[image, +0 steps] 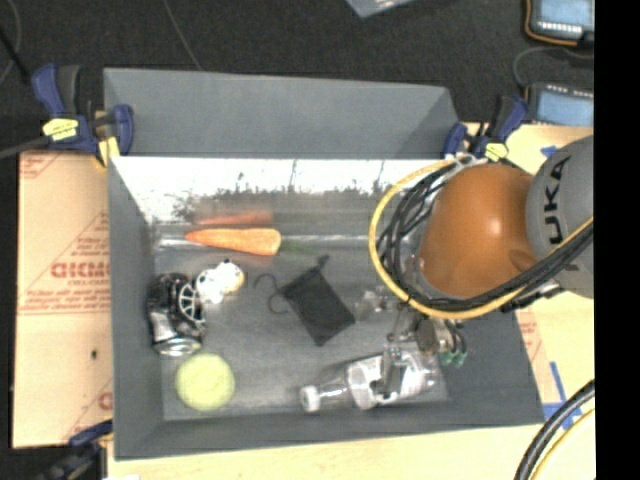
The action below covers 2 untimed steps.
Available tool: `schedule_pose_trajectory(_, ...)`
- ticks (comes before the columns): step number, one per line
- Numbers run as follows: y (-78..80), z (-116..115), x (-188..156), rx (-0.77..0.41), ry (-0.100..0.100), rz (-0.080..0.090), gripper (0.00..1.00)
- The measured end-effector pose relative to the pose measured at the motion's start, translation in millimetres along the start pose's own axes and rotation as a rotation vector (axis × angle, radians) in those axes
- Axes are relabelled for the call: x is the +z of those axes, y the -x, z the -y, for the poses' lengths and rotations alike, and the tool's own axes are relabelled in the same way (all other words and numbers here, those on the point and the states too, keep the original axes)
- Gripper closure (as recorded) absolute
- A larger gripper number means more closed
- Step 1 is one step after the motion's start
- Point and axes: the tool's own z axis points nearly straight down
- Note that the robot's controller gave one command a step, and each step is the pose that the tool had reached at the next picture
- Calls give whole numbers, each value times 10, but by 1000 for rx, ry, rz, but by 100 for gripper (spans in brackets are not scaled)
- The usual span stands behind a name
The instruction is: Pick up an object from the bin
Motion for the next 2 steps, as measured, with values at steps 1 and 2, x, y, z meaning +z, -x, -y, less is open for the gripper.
schedule_pose_trajectory(1, 18, 1, -41, 0, 0, 9, 0)
schedule_pose_trajectory(2, 31, 385, 695, -83, -1, 8, 0)
